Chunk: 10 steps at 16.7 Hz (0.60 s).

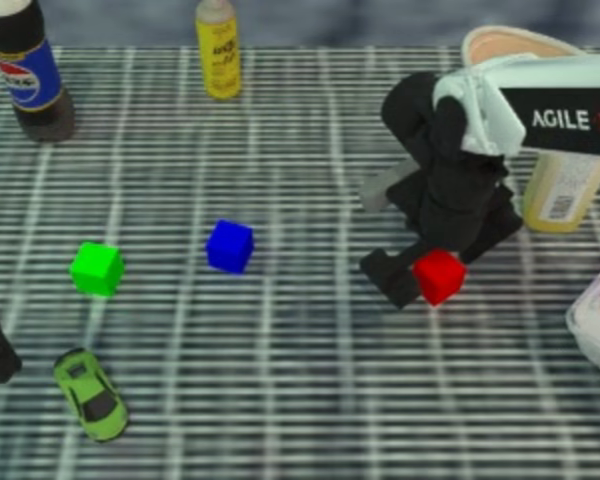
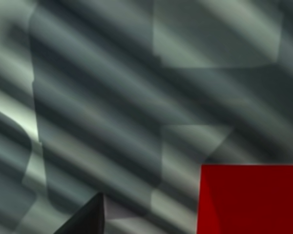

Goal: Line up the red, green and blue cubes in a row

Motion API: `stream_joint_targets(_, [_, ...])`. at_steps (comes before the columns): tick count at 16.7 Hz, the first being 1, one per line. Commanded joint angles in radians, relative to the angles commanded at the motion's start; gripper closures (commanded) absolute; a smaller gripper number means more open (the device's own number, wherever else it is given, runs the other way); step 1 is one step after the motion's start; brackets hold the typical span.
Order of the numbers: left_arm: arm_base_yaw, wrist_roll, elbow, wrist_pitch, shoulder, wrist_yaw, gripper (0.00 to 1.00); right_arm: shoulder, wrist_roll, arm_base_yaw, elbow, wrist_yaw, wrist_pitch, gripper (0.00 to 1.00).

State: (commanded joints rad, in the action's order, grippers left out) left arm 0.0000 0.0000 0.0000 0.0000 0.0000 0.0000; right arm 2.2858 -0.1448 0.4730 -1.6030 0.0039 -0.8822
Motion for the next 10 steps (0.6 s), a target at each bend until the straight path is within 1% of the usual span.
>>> stream_joint_targets(5, [0.0, 0.0, 0.0, 0.0, 0.0, 0.0, 0.0, 0.014, 0.001, 0.001, 0.018, 0.0, 0.026, 0.0])
stream_joint_targets(10, [0.0, 0.0, 0.0, 0.0, 0.0, 0.0, 0.0, 0.014, 0.001, 0.001, 0.018, 0.0, 0.026, 0.38])
